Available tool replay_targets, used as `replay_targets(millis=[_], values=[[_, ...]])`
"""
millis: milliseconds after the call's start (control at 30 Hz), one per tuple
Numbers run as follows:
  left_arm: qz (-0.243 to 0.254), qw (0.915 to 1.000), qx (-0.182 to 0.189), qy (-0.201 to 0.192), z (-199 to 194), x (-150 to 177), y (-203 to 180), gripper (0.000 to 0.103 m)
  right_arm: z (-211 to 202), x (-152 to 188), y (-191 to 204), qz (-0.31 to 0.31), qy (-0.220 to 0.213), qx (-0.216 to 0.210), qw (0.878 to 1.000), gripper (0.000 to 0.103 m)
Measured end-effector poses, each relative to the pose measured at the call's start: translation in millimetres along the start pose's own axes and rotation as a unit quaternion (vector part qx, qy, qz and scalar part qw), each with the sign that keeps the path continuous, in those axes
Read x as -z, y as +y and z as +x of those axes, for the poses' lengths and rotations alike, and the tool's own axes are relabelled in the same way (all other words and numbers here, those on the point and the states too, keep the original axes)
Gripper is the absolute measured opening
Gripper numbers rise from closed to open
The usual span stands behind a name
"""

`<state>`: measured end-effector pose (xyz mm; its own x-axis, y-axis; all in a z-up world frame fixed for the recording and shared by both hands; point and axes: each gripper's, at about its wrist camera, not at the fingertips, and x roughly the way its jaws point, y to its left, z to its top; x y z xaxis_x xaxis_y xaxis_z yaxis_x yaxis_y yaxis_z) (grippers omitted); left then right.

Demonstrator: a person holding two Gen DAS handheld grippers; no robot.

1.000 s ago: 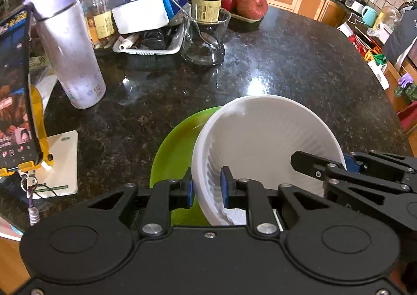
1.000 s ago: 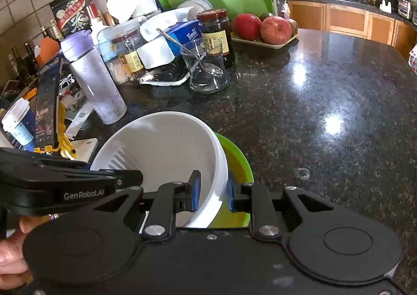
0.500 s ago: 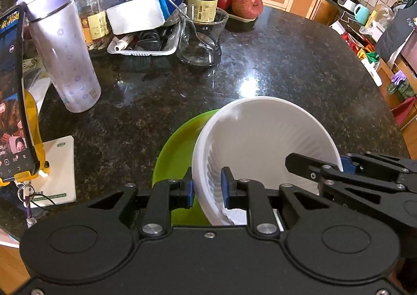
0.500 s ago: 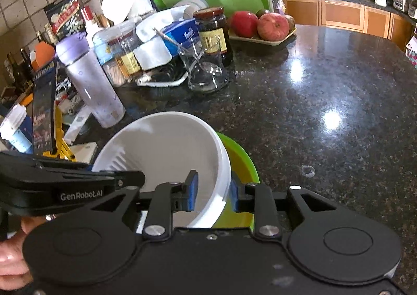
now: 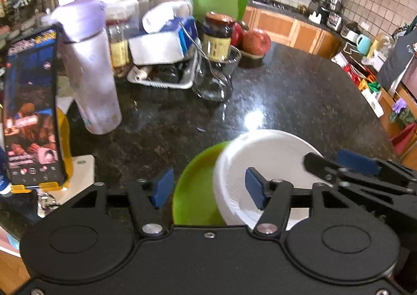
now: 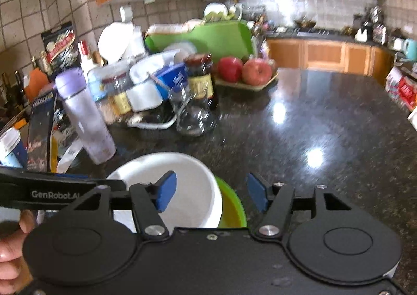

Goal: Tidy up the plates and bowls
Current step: 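Withdraw the left tool up and away from the bowl on the plates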

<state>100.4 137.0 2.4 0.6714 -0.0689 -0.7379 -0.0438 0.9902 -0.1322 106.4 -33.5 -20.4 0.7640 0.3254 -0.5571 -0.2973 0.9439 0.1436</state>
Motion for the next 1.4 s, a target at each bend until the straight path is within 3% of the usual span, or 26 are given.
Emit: replay_targets(millis=[267,333,433,633,733,900,1067,1300,1400], values=[[0.036,0.9951,-0.044,-0.081,-18,10,-6,0.072,-33,12,10,-0.032,-0.104,0.056,0.992,0.083],[0.055,0.9927,-0.046,-0.097,-23,14,-10,0.072,-41,16,12,-0.039,-0.119,0.062,0.990,0.098],[0.077,0.9909,-0.032,-0.106,-28,20,-17,0.078,-50,18,11,-0.041,-0.129,0.064,0.989,0.099],[0.057,0.9917,-0.015,-0.114,-40,26,-18,0.079,-60,23,-4,-0.011,-0.127,0.075,0.989,0.099],[0.048,0.9933,-0.015,-0.104,-41,29,-19,0.085,-64,28,-9,-0.009,-0.126,0.073,0.989,0.099],[0.041,0.9916,-0.046,-0.114,-46,41,-30,0.089,-74,39,-11,-0.031,-0.120,0.075,0.989,0.099],[0.044,0.9922,-0.047,-0.106,-53,50,-40,0.090,-92,49,-12,-0.042,-0.114,0.073,0.990,0.099],[0.043,0.9895,-0.078,-0.113,-66,70,-56,0.090,-117,68,-13,-0.069,-0.101,0.089,0.988,0.102],[0.045,0.9901,-0.077,-0.108,-69,76,-62,0.095,-125,76,-12,-0.079,-0.089,0.086,0.989,0.103]])
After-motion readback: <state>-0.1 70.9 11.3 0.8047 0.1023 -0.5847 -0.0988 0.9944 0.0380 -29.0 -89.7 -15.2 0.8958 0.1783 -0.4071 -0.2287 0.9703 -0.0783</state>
